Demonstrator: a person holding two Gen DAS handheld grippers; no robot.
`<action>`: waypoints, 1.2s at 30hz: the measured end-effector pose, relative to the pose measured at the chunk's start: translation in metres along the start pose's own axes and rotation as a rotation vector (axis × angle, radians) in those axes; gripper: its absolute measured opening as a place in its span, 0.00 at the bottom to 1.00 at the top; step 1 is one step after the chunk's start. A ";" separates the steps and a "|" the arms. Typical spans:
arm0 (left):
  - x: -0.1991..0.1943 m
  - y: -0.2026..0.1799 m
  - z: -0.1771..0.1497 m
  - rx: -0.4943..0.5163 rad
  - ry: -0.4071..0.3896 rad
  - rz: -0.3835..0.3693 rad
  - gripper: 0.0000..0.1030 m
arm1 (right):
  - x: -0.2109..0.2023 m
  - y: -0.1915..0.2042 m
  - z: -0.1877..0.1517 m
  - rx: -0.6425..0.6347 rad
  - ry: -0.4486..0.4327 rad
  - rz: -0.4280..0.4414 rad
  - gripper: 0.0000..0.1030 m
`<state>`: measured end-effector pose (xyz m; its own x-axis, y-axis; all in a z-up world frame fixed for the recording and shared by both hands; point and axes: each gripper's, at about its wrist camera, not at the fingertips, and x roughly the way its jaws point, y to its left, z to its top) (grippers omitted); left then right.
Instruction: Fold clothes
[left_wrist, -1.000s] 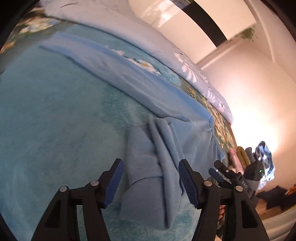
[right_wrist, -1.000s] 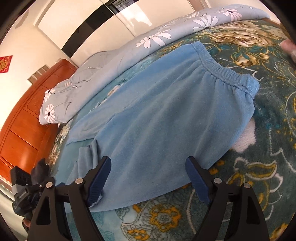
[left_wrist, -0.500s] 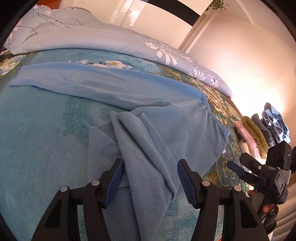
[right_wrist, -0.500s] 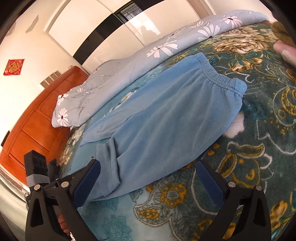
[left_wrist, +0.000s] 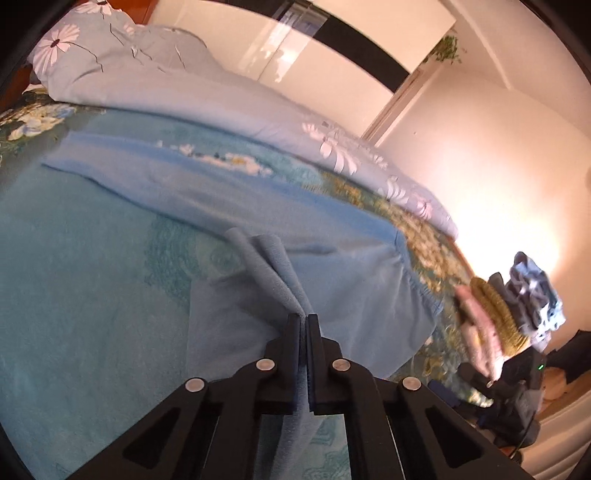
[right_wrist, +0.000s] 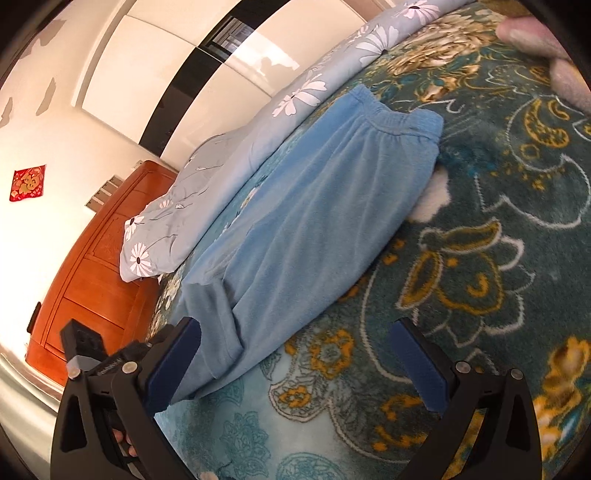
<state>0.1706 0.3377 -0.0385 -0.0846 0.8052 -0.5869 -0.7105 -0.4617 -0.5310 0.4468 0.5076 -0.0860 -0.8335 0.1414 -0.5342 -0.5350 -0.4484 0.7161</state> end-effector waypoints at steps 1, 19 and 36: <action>-0.010 0.005 0.006 -0.018 -0.035 0.008 0.03 | -0.001 -0.002 0.000 0.004 -0.001 0.000 1.00; -0.125 0.220 -0.010 -0.397 -0.190 0.357 0.03 | -0.010 -0.024 0.022 0.064 -0.095 -0.029 1.00; -0.145 0.235 -0.043 -0.518 -0.171 0.221 0.24 | 0.026 -0.031 0.067 0.264 -0.144 0.027 1.00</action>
<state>0.0460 0.0962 -0.1051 -0.3343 0.6976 -0.6337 -0.2330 -0.7127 -0.6616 0.4324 0.5842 -0.0915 -0.8486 0.2650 -0.4578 -0.5144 -0.2115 0.8311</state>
